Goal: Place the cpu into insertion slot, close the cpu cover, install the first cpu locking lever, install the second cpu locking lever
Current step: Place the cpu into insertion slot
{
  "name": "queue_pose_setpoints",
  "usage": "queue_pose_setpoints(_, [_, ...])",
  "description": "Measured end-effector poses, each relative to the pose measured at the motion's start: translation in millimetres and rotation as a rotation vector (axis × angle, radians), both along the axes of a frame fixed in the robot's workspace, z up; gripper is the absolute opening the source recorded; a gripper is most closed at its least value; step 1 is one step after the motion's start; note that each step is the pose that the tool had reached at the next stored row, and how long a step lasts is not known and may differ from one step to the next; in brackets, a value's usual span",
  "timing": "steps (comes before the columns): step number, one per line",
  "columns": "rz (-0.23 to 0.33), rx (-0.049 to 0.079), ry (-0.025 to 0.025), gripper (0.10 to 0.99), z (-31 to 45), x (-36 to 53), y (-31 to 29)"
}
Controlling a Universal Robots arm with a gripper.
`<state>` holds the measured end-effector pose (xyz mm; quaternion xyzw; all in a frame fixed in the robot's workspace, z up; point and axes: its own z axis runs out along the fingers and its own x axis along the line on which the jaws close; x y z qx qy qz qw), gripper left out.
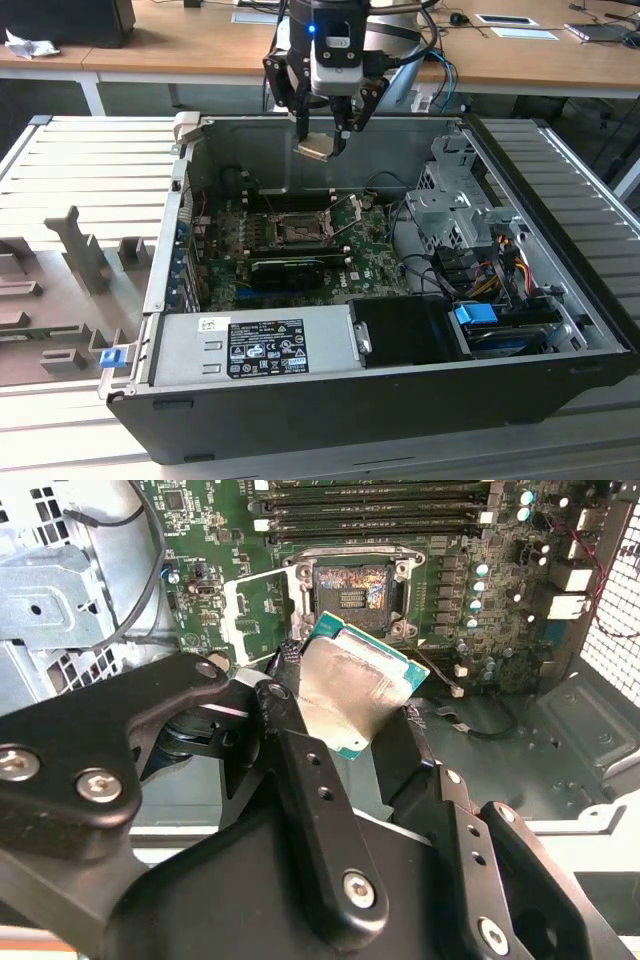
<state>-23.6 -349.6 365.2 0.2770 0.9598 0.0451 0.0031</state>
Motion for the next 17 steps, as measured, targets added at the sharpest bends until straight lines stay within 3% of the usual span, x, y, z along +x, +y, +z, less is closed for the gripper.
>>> queue_pose_setpoints(8, [-0.054,-0.001,-0.0001,0.529,-1.4,0.0,0.0])
queue_pose_setpoints(17, [-0.173,-0.003,0.0001,0.529,-4.2,0.0,0.0])
